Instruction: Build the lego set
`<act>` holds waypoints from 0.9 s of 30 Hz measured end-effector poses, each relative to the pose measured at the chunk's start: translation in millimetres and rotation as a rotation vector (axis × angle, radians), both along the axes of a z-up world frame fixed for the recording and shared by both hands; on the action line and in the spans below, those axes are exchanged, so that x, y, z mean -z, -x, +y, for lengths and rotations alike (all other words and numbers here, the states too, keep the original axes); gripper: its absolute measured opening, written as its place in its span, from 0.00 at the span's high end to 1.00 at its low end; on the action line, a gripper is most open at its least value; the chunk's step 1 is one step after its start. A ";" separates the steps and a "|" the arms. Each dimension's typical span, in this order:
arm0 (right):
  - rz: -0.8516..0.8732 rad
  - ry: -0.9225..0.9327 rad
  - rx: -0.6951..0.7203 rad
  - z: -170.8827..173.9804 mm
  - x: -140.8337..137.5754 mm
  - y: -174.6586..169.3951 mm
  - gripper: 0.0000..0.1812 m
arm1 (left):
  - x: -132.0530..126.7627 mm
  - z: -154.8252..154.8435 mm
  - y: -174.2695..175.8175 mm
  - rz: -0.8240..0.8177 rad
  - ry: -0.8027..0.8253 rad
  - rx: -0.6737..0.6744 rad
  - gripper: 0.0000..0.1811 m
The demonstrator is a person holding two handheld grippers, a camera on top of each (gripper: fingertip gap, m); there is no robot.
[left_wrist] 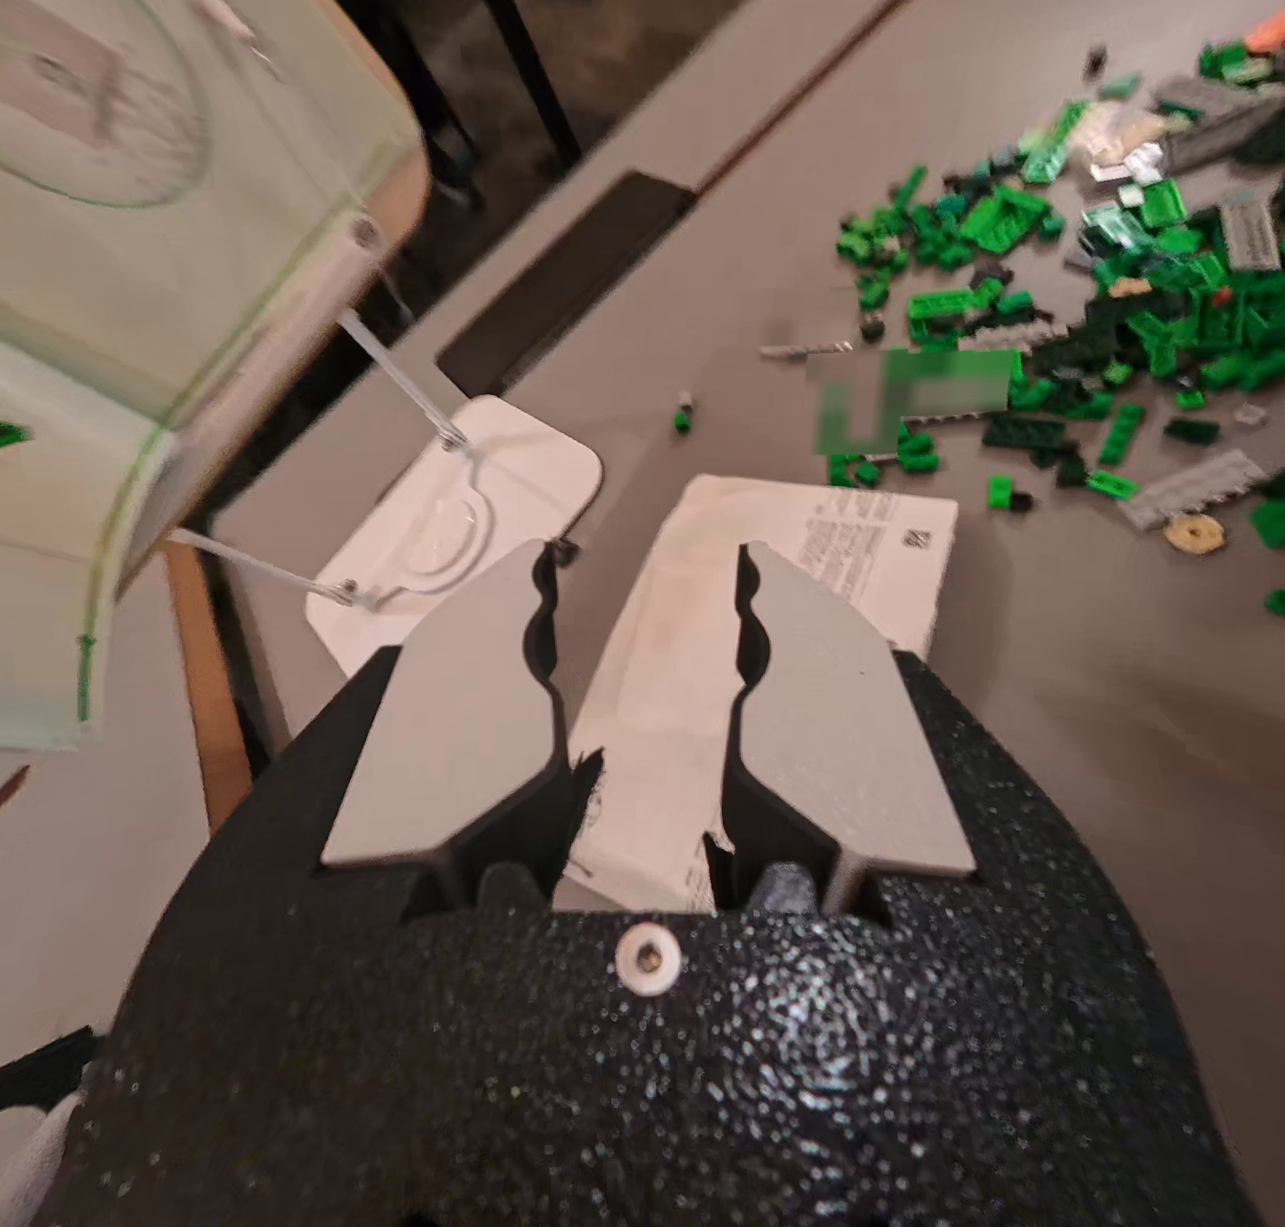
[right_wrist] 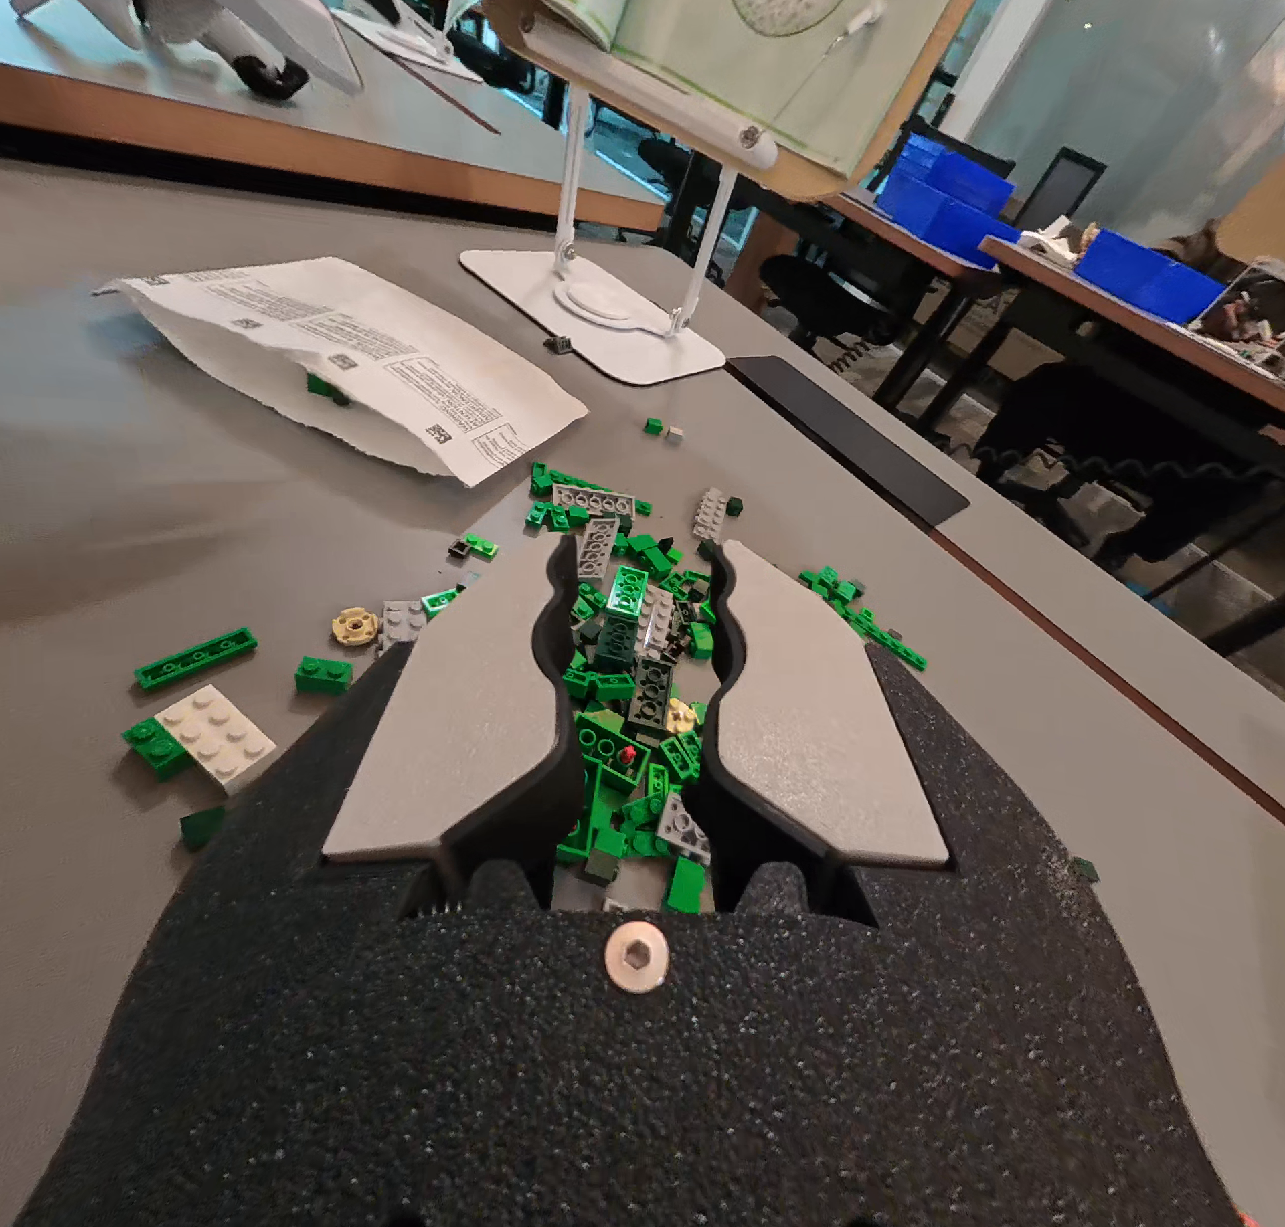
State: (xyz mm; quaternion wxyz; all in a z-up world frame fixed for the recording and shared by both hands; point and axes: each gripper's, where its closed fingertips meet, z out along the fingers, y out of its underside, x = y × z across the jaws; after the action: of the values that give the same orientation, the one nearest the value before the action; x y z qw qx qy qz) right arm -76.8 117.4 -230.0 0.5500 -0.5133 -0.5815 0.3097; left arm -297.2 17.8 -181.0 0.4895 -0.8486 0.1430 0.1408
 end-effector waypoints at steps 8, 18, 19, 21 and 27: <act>0.032 -0.046 0.050 6.0 -11.1 -14.2 0.81 | -4.1 6.6 0.8 0.045 -0.308 -0.095 0.67; 0.116 -0.077 0.014 -14.1 -29.9 -26.0 0.85 | -48.4 151.4 61.1 0.212 -0.367 -0.248 0.54; 0.111 -0.079 0.014 -14.4 -29.1 -26.4 0.85 | -46.7 163.8 72.7 0.205 -0.352 -0.285 0.52; 0.095 -0.093 0.024 -13.4 -26.9 -27.2 0.85 | -43.4 184.3 92.3 0.191 -0.333 -0.351 0.48; 0.077 -0.131 0.050 -11.1 -27.3 -29.6 0.86 | -41.7 217.5 112.1 0.204 -0.329 -0.400 0.45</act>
State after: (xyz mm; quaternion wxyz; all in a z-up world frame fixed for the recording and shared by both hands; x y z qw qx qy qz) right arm -47.2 106.3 -202.7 0.6119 -0.4784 -0.5657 0.2768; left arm -409.2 235.3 -139.3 0.5662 -0.7505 -0.0036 0.3409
